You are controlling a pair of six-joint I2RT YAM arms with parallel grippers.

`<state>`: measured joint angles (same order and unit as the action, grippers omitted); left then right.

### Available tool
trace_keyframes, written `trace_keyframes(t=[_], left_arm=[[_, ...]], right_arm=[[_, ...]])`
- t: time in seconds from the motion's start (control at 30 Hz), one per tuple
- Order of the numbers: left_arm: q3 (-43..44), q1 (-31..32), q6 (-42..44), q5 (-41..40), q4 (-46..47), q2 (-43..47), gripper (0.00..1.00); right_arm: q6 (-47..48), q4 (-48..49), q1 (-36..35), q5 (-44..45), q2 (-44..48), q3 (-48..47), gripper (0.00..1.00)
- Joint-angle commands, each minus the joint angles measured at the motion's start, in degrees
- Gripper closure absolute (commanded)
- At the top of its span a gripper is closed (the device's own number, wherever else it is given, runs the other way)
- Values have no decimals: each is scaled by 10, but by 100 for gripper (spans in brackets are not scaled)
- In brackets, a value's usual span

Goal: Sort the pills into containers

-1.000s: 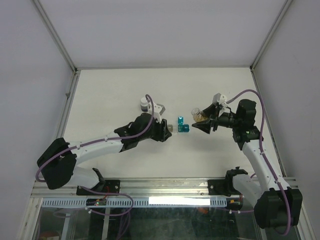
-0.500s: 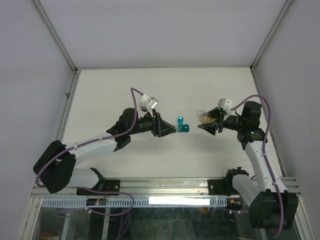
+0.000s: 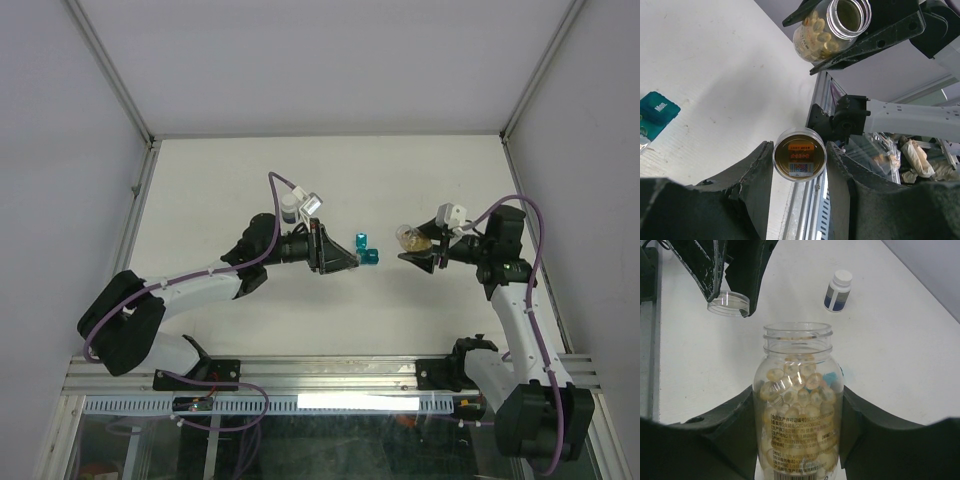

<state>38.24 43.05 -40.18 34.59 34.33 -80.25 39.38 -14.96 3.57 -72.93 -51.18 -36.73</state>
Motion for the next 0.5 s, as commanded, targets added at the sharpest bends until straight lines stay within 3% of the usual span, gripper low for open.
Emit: trace_keyframes(t=[0.0, 0.47], left_arm=[[24, -3, -8, 8, 36, 27, 69], [36, -14, -46, 66, 137, -31, 69]], right_arm=[[27, -3, 5, -22, 10, -7, 100], [62, -39, -28, 7, 1, -23, 100]])
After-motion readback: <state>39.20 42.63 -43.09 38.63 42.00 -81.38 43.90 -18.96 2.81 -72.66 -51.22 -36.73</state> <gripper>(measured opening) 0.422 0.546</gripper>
